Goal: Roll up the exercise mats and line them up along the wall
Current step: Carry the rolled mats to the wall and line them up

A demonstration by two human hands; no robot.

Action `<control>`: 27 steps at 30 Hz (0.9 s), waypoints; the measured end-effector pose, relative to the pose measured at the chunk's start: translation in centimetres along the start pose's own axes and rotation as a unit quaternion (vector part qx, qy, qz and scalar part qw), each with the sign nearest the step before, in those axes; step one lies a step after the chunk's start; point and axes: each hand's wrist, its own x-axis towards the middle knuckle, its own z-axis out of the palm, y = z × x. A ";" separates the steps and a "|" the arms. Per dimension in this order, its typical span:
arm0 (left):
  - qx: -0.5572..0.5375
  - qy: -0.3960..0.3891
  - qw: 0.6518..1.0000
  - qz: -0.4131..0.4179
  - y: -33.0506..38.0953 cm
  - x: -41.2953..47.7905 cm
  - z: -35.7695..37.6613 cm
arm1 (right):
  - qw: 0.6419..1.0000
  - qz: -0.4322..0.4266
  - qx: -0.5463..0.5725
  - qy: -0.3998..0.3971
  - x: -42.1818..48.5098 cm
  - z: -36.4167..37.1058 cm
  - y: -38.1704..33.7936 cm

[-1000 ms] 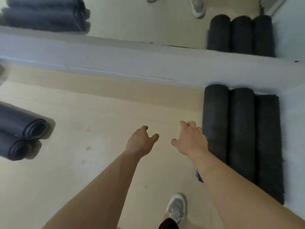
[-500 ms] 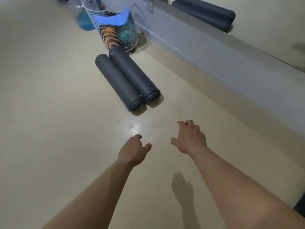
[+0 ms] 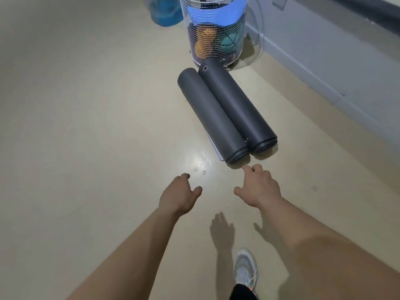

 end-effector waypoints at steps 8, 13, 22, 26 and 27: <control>0.004 -0.045 0.999 0.006 -2.4 13.8 -8.7 | 0.995 0.090 0.036 -0.020 11.6 -3.7 -6.5; 0.080 -0.083 0.991 0.063 -0.5 23.8 -14.4 | 0.969 0.188 0.158 -0.003 18.5 -5.2 -9.4; 0.214 -0.144 0.949 0.182 8.7 39.4 -16.8 | 0.894 0.305 0.327 0.033 28.6 -5.2 -10.6; 0.277 -0.146 0.916 0.249 11.4 45.5 -16.0 | 0.856 0.370 0.360 0.041 32.0 -4.2 -9.9; 0.292 -0.147 0.907 0.264 11.7 46.9 -15.7 | 0.847 0.383 0.365 0.045 32.6 -3.6 -9.9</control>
